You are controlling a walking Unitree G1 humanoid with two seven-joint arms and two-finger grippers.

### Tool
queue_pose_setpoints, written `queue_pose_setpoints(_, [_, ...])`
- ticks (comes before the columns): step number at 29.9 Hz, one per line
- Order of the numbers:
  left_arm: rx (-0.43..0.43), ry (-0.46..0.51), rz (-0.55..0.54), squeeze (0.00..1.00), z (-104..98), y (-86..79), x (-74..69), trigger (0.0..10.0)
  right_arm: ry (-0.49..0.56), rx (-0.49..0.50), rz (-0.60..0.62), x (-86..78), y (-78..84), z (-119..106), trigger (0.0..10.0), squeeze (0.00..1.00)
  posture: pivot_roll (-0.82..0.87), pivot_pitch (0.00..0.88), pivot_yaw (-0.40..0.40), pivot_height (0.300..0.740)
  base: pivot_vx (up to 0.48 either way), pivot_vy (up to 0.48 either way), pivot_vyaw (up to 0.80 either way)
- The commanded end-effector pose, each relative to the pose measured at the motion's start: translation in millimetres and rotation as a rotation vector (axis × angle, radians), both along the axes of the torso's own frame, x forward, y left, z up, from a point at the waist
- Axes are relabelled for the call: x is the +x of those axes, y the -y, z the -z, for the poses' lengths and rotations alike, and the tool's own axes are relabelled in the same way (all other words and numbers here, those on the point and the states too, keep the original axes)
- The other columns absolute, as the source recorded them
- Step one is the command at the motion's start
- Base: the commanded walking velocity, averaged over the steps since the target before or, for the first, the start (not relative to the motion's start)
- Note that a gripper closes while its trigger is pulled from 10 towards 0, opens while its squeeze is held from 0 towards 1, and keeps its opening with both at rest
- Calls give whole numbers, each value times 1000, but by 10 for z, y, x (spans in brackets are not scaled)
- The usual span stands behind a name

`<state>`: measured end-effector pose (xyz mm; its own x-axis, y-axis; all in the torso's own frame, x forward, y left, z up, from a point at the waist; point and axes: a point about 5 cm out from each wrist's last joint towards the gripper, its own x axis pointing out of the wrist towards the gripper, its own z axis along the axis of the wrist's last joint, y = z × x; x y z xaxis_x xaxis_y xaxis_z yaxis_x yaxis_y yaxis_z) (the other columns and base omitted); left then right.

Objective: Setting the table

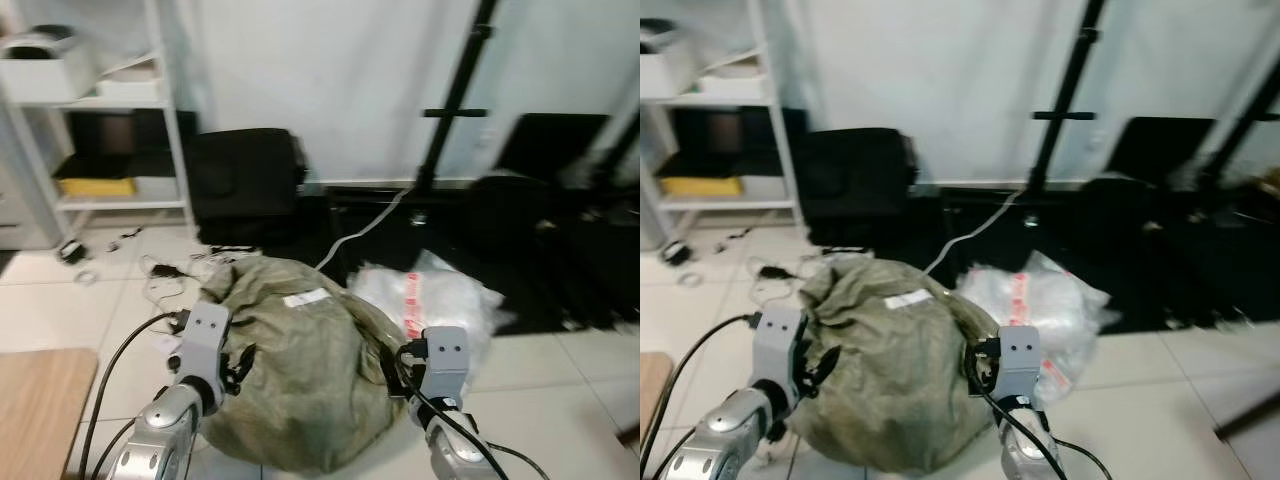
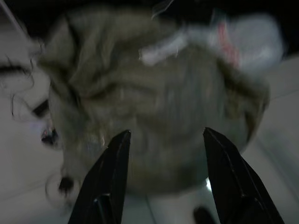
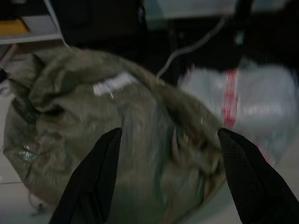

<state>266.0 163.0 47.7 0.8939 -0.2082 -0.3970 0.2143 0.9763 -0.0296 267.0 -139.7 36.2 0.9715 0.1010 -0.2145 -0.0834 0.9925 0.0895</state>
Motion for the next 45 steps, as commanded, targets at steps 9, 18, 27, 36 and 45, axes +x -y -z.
queue_pose_setpoints(9, [-1,-3,-84,0,87,-104,-51,10000,-18,4,-22,4,11,83,10000,0,-13,0,44,740,0,0,-781])
queue_pose_setpoints(18, [-1,-3,-79,0,107,-90,-40,10000,-17,5,-20,13,16,102,10000,0,-16,0,46,740,0,0,-778])
queue_pose_setpoints(27, [5,7,-57,0,111,-72,-25,10000,-14,6,-23,22,10,114,10000,0,-19,0,50,740,0,0,-775])
queue_pose_setpoints(36, [3,10,-53,0,114,-71,-22,10000,-12,9,-23,22,1,123,10000,0,-19,0,53,740,0,0,-775])
queue_pose_setpoints(45, [1,20,-41,0,109,-67,-15,10000,-10,14,-19,23,-3,130,10000,0,-21,0,57,740,0,0,-775])
